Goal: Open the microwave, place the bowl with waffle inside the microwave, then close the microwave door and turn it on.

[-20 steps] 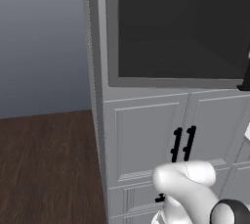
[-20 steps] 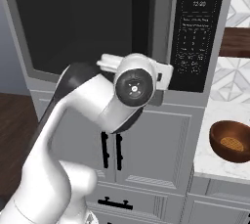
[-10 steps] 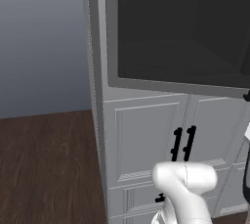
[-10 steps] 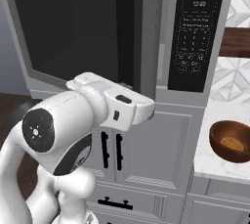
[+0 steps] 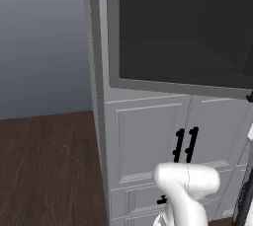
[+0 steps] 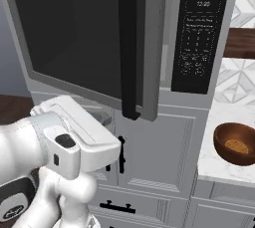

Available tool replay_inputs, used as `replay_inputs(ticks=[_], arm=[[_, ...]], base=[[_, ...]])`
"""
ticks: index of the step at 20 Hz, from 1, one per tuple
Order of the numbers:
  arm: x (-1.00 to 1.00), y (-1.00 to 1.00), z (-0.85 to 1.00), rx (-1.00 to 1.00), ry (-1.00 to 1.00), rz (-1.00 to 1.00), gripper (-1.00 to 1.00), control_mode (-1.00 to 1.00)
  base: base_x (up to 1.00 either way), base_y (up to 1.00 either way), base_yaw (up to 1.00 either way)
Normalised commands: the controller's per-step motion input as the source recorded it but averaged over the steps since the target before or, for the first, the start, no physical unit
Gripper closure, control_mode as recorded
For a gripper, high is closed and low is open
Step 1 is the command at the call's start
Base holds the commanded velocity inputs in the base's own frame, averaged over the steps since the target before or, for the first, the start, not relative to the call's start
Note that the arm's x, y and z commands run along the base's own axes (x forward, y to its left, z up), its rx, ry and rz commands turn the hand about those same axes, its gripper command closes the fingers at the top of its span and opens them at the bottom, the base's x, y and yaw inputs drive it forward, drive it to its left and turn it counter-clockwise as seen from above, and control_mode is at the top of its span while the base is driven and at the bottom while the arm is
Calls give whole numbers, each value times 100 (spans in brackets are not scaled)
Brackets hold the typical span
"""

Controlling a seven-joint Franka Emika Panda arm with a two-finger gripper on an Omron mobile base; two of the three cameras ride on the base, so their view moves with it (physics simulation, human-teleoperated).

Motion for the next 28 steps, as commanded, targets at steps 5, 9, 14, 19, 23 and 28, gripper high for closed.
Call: replay_inputs(ticks=[5,9,14,19,23,28], arm=[[-12,-43,-1,1,13,19,100,-100],[41,-89,-3,33,9,30,100,-100],[81,-95,0,72,9,23,100,-100],[90,-88,-12,89,14,20,100,-100],[34,-57,-14,49,3,11,100,-100],[43,-1,-46,12,5,1,100,-100]], base=[[0,0,0],[0,0,0],[0,0,0],[0,0,0],[0,0,0],[0,0,0]])
